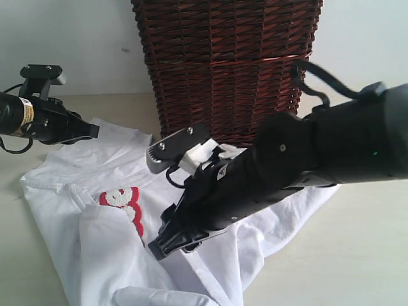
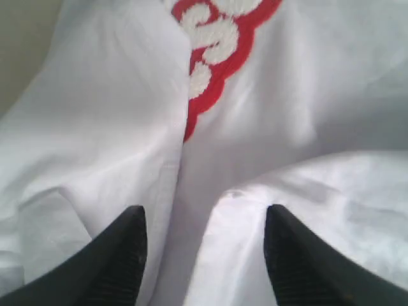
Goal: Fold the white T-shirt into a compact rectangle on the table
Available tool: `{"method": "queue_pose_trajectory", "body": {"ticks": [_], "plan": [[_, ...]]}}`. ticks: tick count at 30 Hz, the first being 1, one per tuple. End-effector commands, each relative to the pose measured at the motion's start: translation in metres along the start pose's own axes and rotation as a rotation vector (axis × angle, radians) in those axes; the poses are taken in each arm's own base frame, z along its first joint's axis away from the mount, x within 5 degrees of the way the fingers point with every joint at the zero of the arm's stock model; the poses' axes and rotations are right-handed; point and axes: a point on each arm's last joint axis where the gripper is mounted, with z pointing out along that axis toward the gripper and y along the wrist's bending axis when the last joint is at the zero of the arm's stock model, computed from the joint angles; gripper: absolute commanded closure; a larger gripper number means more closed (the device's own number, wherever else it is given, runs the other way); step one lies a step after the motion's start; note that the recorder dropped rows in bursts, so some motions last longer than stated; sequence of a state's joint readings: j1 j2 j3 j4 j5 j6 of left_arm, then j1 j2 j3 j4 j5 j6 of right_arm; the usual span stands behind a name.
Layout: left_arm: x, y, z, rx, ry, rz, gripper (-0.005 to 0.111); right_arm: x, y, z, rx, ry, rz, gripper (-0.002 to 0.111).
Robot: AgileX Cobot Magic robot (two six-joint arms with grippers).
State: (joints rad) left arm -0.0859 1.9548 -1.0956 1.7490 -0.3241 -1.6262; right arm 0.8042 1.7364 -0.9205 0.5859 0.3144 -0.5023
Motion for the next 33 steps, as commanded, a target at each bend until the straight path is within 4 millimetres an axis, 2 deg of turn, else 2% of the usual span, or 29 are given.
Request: {"method": "queue_pose_trajectory", "body": {"ticks": [1, 6, 7, 8, 9, 11, 14, 20, 22, 26, 27, 28, 29, 33], "plan": [[-0.003, 0.001, -0.004, -0.002, -0.014, -0.011, 0.09, 0.004, -0.017, -0.019, 0.12, -0.001, 0.076, 0.054], [-0.003, 0.0, -0.004, 0.002, -0.014, -0.014, 0.09, 0.02, -0.065, -0.013, 0.277, -0.027, 0.25, 0.054], [-0.003, 0.0, -0.004, 0.009, -0.013, -0.014, 0.09, 0.023, -0.08, -0.004, 0.293, -0.044, 0.312, 0.054], [-0.003, -0.001, -0.004, 0.021, -0.012, -0.014, 0.09, 0.024, -0.083, 0.001, 0.292, -0.05, 0.322, 0.054], [-0.003, -0.002, -0.004, 0.032, -0.012, -0.014, 0.09, 0.028, -0.087, 0.015, 0.286, -0.046, 0.366, 0.054], [-0.003, -0.002, -0.004, 0.032, -0.012, -0.014, 0.09, 0.03, -0.088, 0.026, 0.283, -0.026, 0.372, 0.054], [-0.003, -0.002, -0.004, 0.032, -0.012, -0.014, 0.09, 0.031, -0.087, 0.029, 0.282, -0.013, 0.371, 0.054], [-0.003, -0.002, -0.004, 0.028, -0.012, -0.014, 0.09, 0.03, -0.055, 0.038, 0.23, 0.005, 0.305, 0.055], [-0.003, -0.002, -0.004, 0.028, -0.012, -0.014, 0.09, 0.03, -0.055, 0.039, 0.23, 0.007, 0.306, 0.061], [-0.003, -0.003, -0.004, 0.043, -0.011, -0.022, 0.09, 0.03, -0.056, 0.038, 0.232, 0.012, 0.281, 0.085], [-0.003, -0.003, -0.004, 0.043, -0.011, -0.022, 0.09, 0.03, -0.056, 0.038, 0.232, 0.014, 0.264, 0.091], [-0.003, -0.003, -0.004, 0.043, -0.011, -0.022, 0.09, 0.03, -0.056, 0.038, 0.231, 0.018, 0.228, 0.105], [-0.003, -0.003, -0.004, 0.043, -0.011, -0.022, 0.09, 0.03, -0.056, 0.038, 0.231, 0.021, 0.215, 0.108], [-0.003, -0.004, -0.004, 0.052, -0.01, -0.022, 0.09, 0.03, -0.055, 0.031, 0.237, 0.055, 0.165, 0.108]]}}
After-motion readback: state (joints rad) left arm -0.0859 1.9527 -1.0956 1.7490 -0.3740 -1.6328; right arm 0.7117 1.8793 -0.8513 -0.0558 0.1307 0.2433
